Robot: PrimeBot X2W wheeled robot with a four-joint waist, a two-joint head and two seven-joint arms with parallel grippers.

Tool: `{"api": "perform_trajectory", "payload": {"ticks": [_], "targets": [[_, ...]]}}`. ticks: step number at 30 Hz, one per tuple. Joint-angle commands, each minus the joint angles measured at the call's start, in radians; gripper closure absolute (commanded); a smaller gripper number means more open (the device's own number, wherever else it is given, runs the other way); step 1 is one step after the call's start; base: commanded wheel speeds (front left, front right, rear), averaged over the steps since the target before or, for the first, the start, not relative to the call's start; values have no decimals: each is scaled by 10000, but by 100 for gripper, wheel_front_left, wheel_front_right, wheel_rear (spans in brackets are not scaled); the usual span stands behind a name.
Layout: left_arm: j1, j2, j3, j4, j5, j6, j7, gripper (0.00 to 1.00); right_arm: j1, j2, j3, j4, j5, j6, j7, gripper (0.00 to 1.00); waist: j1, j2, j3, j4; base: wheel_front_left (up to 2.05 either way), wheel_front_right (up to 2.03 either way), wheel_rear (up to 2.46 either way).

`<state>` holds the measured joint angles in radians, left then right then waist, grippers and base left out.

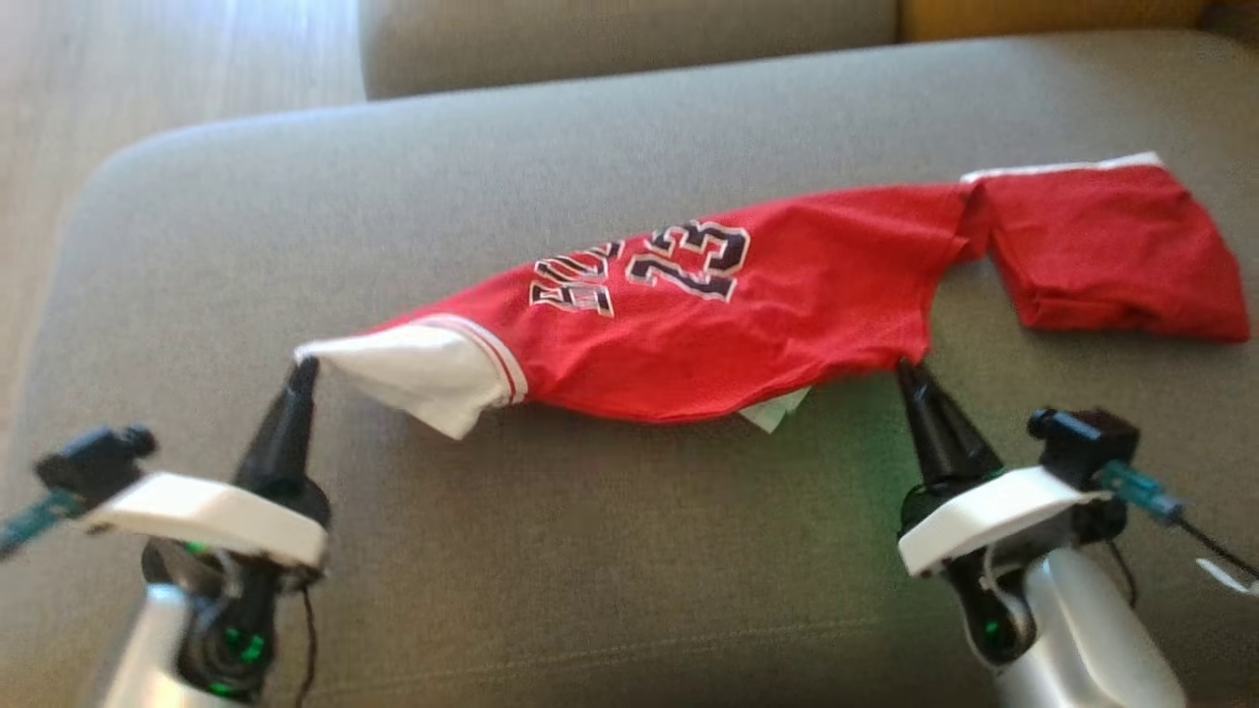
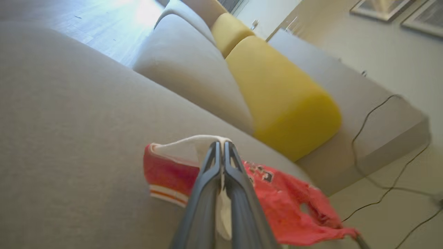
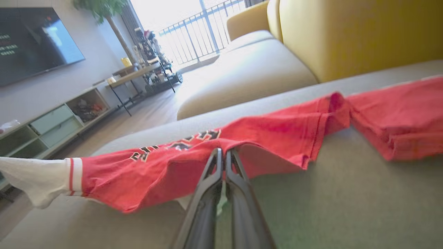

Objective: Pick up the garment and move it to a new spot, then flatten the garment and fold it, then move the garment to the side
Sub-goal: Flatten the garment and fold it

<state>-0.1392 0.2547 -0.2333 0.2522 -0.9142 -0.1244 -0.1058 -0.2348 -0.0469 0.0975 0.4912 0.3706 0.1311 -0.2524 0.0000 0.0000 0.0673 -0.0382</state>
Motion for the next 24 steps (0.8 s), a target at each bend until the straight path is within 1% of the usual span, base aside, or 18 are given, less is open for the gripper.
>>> {"api": "perform_trajectory", "payload": {"ticks": [1, 3, 5, 8, 10, 14, 16, 19, 21, 24], "targets": [[-416, 362, 714, -767, -749, -60, 381, 100, -355, -33, 53, -535, -45, -4, -94, 100, 0, 0, -474, 5, 0, 0, 0], [-566, 320, 1101, -1457, -1814, 29, 1051, 100, -575, -33, -191, -842, -201, -4, -94, 100, 0, 0, -698, 5, 0, 0, 0], [-921, 239, 1483, -2110, -2654, 425, 1569, 100, -912, -33, -443, -1171, -365, -4, -13, 100, 0, 0, -823, 13, 0, 0, 0], [-1760, 64, 2027, -2905, -3662, 1126, 2058, 100, -1611, -33, -902, -1770, -439, -4, 440, 100, 0, 0, -894, 5, 0, 0, 0], [-2446, 2, 2284, -3226, -4109, 1589, 2296, 100, -2192, -73, -1143, -2143, -429, -4, 799, 100, 0, 0, -904, -15, 0, 0, 0], [-4022, -20, 2444, -3438, -4451, 2393, 2625, 100, -3453, -320, -1448, -2592, -526, -4, 1439, 100, 0, 0, -866, -5, 0, 0, 0], [-4867, -33, 2463, -3197, -4529, 2735, 2736, 100, -4125, -461, -1448, -2547, -637, -4, 1757, 100, 0, 0, -783, 6, 0, 0, 0], [-6149, 26, 2463, -2295, -4579, 3057, 2895, 100, -5260, -616, -1240, -2127, -764, -4, 2214, 100, 0, 0, -491, 19, 0, 0, 0], [-7019, 295, 2231, -1514, -4218, 3107, 2978, 100, -6130, -648, -1094, -1699, -816, -4, 2413, 100, 0, 0, -110, 30, 0, 0, 0], [-8403, 613, 1868, -219, -3590, 2975, 2890, 100, -7533, -607, -895, -823, -917, -4, 2569, 100, 0, 0, 660, 3, 0, 0, 0]]}}
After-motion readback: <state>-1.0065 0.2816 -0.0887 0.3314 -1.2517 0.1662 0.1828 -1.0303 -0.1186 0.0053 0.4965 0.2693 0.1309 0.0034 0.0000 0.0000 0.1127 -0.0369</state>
